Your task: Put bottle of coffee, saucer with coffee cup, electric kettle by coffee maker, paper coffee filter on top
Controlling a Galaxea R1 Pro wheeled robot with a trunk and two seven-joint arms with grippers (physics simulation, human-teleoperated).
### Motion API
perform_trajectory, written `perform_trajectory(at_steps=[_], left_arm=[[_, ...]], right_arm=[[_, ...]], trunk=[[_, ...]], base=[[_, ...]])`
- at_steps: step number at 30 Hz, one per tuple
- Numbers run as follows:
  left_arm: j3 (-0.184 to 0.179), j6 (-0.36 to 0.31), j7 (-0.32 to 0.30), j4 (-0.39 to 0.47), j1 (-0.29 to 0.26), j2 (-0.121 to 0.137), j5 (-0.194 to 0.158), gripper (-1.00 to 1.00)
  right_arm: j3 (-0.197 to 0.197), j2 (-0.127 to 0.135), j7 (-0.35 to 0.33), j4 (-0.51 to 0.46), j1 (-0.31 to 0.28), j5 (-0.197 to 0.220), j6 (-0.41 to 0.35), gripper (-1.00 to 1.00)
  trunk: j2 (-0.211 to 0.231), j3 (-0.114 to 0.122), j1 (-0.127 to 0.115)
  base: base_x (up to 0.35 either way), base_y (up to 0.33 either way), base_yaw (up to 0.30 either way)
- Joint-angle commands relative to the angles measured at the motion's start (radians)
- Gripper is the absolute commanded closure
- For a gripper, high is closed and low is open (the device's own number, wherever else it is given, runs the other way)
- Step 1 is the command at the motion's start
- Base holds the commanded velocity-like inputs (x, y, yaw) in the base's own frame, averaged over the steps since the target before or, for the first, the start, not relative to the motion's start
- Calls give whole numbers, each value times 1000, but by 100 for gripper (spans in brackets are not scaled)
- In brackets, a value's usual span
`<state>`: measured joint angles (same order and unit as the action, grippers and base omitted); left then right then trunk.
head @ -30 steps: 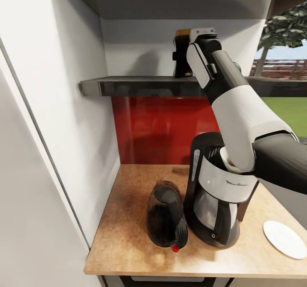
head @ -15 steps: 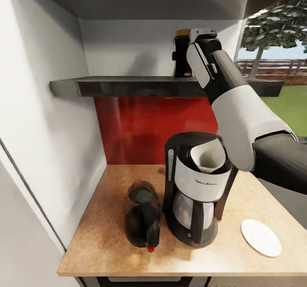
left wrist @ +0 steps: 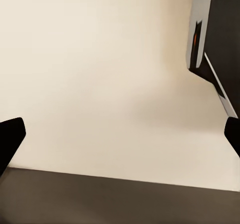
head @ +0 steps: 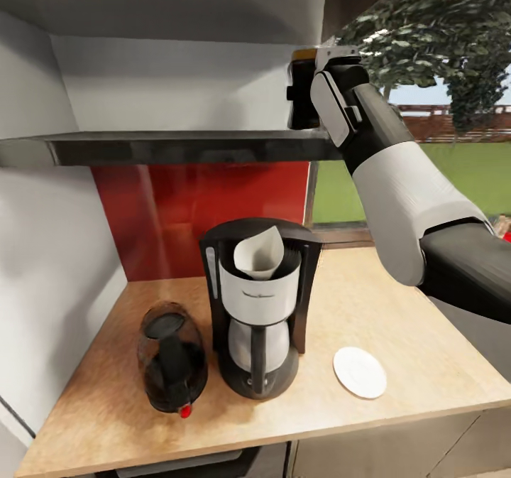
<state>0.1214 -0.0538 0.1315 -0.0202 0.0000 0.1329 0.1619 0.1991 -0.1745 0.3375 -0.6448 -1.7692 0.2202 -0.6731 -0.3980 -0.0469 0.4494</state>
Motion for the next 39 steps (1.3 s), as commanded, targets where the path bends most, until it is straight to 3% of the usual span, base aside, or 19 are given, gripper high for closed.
perform_trajectory(at_steps=[1, 12, 22, 28, 31, 32, 36, 39], left_arm=[[9, -3, 3, 1, 0, 0, 10, -100], [9, -2, 4, 0, 0, 2, 10, -100], [9, -1, 4, 1, 0, -1, 10, -100], [9, 0, 4, 2, 0, -2, 10, -100], [10, 1, 4, 1, 0, -2, 10, -100], [10, 1, 4, 1, 0, -3, 10, -100], [11, 3, 4, 0, 0, -3, 8, -100], [12, 9, 2, 2, 0, -4, 7, -100]], right_arm=[[3, 0, 9, 0, -1, 8, -2, 100], [2, 0, 9, 2, 4, 8, -2, 100], [2, 0, 8, 5, 93, 5, 40, 100], [2, 52, 5, 10, 152, 5, 102, 100], [3, 70, 1, 11, 214, 5, 127, 100], [4, 73, -1, 10, 286, 5, 173, 100], [5, 82, -3, 11, 428, 4, 310, 100], [7, 102, -4, 12, 521, 6, 360, 100]], trunk=[[-2, -1, 1], [-2, 10, 1], [-2, 20, 1], [-2, 26, 1], [-2, 27, 1], [-2, 27, 1], [-2, 27, 1], [-2, 27, 1]], base=[[-3, -275, -247], [-1, -276, -247], [0, -269, -241], [0, -152, -216], [0, -23, -56], [0, -4, -10], [0, -1, -3], [0, 0, 0]])
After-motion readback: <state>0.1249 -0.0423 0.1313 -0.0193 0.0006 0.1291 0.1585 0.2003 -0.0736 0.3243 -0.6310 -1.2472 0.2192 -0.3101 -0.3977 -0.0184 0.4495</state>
